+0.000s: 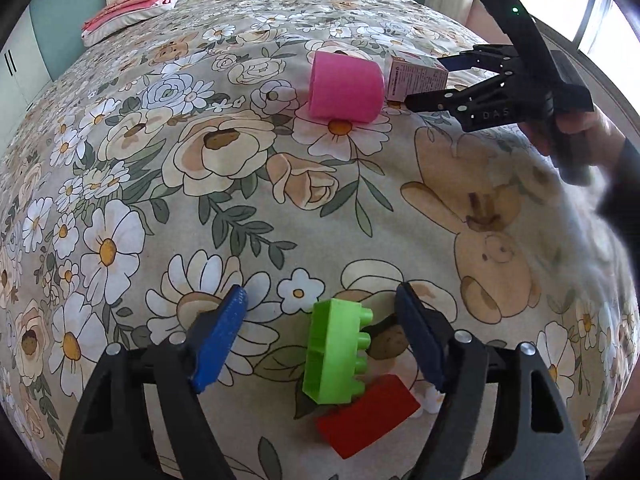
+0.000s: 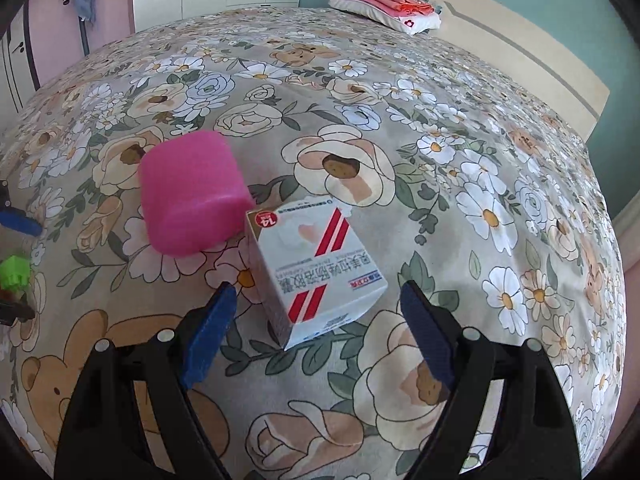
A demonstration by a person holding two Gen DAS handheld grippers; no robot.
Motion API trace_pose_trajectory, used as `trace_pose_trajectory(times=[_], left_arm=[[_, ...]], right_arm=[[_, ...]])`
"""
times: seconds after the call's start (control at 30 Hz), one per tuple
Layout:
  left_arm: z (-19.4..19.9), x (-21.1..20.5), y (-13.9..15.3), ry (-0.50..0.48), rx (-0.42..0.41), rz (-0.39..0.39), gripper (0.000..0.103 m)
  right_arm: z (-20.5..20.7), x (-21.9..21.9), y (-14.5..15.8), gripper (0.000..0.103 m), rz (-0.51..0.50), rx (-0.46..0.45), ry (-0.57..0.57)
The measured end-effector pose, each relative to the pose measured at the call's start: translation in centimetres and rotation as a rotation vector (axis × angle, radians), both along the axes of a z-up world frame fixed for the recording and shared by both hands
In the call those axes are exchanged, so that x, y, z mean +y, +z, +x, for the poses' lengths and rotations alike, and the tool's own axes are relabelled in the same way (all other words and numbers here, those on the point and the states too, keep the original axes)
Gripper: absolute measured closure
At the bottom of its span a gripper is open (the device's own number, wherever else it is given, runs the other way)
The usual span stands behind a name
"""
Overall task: Collect trash
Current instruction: 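Grasp the green toy block with left tool while right tool grasps white medicine box, then carry the green block with left tool while right tool carries medicine box to bin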
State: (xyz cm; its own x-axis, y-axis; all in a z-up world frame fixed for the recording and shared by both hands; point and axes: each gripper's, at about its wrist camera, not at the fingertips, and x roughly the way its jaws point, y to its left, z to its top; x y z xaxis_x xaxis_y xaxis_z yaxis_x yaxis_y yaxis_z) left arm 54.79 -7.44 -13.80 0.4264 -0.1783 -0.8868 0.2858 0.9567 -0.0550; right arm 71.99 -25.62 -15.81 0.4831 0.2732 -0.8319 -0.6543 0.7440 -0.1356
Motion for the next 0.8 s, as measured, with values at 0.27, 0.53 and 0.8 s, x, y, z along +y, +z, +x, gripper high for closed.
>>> trace_pose_trajectory(times=[0.27, 0.53, 0.8], left_arm=[[0.5, 1.2, 0.1, 0.007, 0.021, -0.045, 0.058], [0.5, 2.3, 0.0, 0.031, 0.041, -0.091, 0.080], [-0.3, 3.2, 0.8, 0.074, 0.070, -0.098, 0.080]], right_arm=[[0.4, -0.4, -0.3, 0.059, 0.056, 0.056, -0.020], [-3.8, -1.8, 1.1, 0.059, 0.080, 0.017, -0.079], [-7.8, -2.8, 3.6, 0.059, 0.111, 0.014, -0.150]])
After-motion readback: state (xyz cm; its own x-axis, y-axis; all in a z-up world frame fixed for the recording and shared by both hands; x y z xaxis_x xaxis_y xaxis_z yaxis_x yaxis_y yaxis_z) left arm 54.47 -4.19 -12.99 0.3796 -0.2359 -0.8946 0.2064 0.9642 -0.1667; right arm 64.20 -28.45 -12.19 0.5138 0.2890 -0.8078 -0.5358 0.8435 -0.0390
